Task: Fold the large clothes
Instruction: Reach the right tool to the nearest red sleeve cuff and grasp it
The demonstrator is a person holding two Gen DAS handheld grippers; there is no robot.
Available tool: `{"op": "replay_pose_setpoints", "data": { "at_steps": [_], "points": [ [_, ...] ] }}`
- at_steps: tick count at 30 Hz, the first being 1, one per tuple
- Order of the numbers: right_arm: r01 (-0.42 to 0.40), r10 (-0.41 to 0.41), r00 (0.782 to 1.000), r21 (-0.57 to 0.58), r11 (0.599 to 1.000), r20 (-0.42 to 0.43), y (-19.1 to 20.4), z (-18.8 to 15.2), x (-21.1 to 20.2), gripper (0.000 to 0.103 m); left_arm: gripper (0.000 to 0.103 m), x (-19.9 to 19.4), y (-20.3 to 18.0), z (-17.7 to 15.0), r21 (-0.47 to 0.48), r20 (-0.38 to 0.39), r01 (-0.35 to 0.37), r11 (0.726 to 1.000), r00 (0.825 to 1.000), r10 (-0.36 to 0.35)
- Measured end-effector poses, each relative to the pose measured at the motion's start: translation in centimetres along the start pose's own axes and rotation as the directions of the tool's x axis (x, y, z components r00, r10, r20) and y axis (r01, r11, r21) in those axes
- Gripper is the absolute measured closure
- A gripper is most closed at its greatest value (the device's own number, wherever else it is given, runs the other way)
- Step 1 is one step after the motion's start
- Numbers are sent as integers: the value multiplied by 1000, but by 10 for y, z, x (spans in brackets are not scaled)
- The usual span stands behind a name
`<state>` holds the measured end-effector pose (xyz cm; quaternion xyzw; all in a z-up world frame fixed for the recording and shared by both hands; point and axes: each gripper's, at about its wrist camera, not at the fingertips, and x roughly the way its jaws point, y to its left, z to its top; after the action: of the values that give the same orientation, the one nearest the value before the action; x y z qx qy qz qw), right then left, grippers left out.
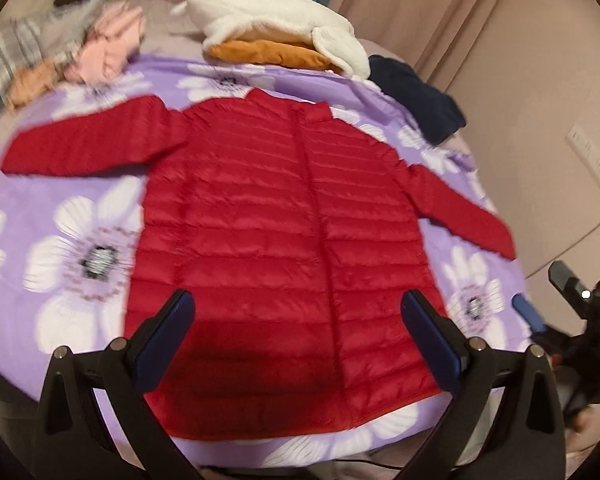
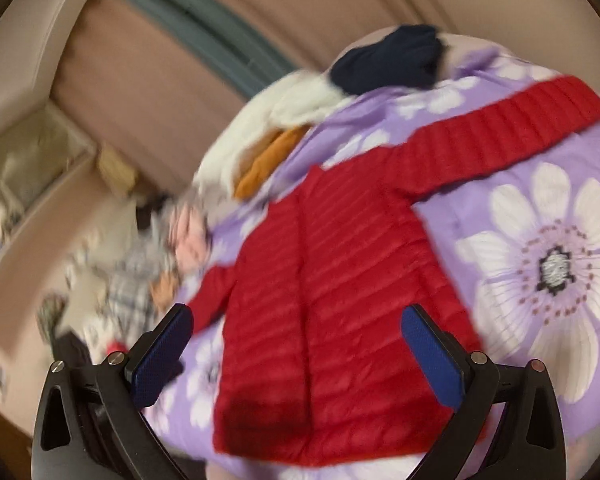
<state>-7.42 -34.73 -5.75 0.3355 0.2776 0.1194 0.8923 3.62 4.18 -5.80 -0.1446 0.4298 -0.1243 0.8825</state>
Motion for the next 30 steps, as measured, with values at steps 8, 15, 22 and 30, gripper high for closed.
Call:
{"op": "replay_pose_setpoints", "data": {
  "at_steps": [8,15,22,30],
  "points": [
    [183,-194,967,83,980,163,-82,36,-24,1,0,12,11,15,-82,75,162,983,985,-156],
    [218,-273,944,269,938,186,-160,80,-24,1,0,40,19,27,-73,-3,134,988,991,-135],
    [229,-320,925,373,899,204,-213,128,6,1,0,62,32,45,-115,-40,88,990,995,-93],
    [182,-339,908,498,848,246,-255,148,21,1,0,82,30,61,-111,-47,43,993,998,-48]
  ]
}}
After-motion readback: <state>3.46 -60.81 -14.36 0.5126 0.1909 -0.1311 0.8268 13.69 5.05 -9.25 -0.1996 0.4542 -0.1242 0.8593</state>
